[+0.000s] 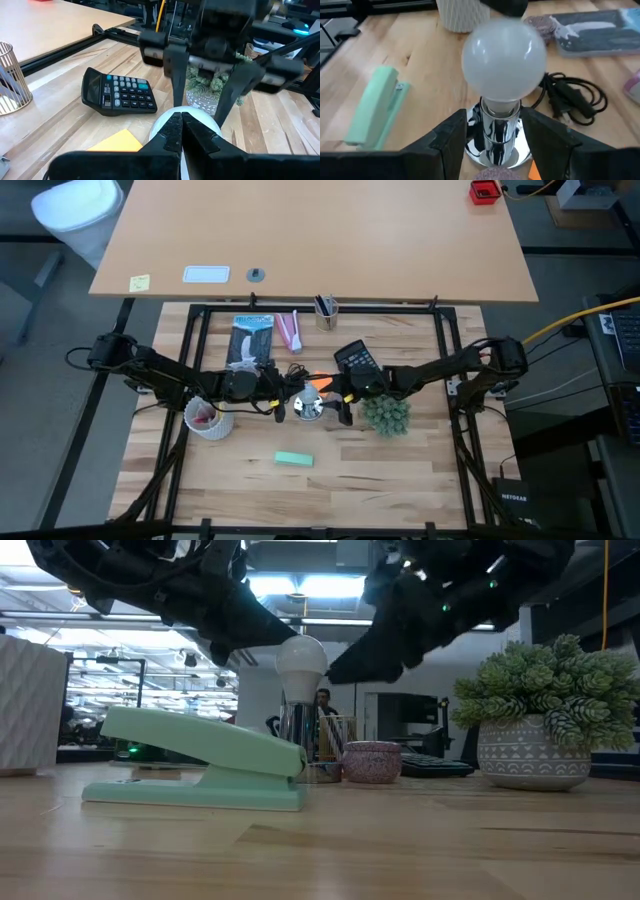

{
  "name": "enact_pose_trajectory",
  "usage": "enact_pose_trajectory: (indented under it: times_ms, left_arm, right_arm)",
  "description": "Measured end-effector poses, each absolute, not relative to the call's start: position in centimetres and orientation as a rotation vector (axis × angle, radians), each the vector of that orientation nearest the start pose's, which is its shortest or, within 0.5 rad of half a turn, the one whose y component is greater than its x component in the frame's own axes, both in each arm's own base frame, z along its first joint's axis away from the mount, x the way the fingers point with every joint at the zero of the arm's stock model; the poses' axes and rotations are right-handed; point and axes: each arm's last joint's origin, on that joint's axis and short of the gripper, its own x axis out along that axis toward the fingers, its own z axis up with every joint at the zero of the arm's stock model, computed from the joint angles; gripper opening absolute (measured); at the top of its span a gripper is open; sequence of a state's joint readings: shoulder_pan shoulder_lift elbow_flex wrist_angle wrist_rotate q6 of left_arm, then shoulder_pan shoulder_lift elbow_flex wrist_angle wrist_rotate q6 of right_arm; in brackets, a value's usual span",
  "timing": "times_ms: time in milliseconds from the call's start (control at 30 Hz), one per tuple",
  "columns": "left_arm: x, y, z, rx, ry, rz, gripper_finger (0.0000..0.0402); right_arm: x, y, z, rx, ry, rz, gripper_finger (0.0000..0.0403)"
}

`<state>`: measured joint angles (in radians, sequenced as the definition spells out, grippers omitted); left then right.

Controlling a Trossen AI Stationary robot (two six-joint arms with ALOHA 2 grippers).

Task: Screw lightbulb
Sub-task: Insert the lightbulb on the lamp

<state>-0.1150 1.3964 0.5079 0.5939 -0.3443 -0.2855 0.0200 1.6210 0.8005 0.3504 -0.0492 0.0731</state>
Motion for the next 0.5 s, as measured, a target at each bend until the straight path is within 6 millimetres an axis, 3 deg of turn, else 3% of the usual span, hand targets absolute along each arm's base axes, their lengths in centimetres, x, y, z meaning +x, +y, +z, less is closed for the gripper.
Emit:
enact_pose_trajectory:
  times_ms: [267, 500]
  left_arm:
    - [26.6, -2.1, 18.4, -0.216, 0.252, 0.266, 0.0]
    - [26.6, -2.1, 18.4, -0.218, 0.251, 0.267, 0.0]
  right_arm:
    - [32.6, 0.7, 20.0, 0.07, 0.429, 0.013, 0.0185]
    - [32.6, 0.7, 20.0, 0.069, 0.421, 0.013, 0.0108]
